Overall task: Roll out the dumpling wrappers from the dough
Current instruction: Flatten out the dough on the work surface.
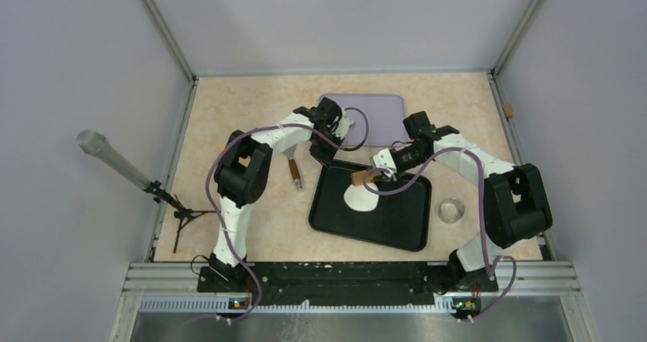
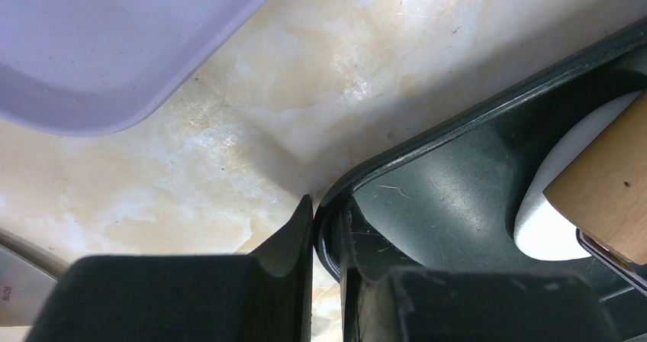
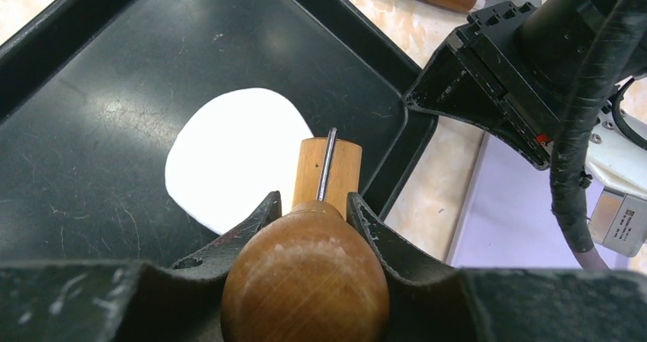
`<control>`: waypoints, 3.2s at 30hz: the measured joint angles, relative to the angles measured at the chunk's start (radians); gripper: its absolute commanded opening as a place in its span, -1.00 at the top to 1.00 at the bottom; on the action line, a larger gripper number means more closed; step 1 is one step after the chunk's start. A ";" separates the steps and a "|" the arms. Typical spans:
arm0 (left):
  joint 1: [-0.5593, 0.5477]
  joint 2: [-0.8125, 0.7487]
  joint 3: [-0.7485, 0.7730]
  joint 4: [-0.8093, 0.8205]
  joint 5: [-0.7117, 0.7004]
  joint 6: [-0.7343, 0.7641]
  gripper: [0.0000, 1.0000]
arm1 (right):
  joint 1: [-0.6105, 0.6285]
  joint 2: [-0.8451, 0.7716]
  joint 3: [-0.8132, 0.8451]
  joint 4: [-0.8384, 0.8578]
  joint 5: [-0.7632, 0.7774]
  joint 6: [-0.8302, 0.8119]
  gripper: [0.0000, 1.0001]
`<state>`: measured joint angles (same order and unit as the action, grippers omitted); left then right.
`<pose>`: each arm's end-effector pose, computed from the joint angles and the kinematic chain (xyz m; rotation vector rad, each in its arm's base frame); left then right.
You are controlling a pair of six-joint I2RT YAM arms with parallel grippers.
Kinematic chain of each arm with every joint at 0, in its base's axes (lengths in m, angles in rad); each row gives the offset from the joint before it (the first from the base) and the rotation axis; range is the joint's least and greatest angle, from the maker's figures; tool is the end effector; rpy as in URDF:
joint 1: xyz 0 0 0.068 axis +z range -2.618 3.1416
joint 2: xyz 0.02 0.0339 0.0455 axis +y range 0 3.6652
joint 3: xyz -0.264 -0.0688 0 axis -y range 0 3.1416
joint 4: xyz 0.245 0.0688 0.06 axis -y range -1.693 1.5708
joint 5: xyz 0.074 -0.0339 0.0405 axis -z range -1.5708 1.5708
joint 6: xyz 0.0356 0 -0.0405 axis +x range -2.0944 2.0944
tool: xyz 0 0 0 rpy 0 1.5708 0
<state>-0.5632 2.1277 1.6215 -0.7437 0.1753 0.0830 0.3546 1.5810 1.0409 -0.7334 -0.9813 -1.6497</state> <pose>0.3664 -0.2387 0.1678 0.9435 2.6903 -0.3530 0.2628 0.1288 0.2133 -1.9680 1.0467 0.7460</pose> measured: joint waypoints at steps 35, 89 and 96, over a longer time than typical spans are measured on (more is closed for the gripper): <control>0.005 0.002 0.000 -0.002 0.003 -0.029 1.00 | -0.004 -0.052 -0.042 -0.120 0.046 -0.185 1.00; 0.006 0.002 0.000 -0.005 0.003 -0.034 1.00 | -0.005 -0.172 -0.169 -0.146 0.079 -0.258 1.00; 0.006 0.002 0.000 -0.005 0.003 -0.037 1.00 | -0.005 -0.190 -0.177 -0.161 0.082 -0.258 1.00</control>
<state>-0.5568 2.1292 1.6215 -0.7490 0.1780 0.0463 0.3500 1.3907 0.8639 -0.8948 -0.8989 -1.9079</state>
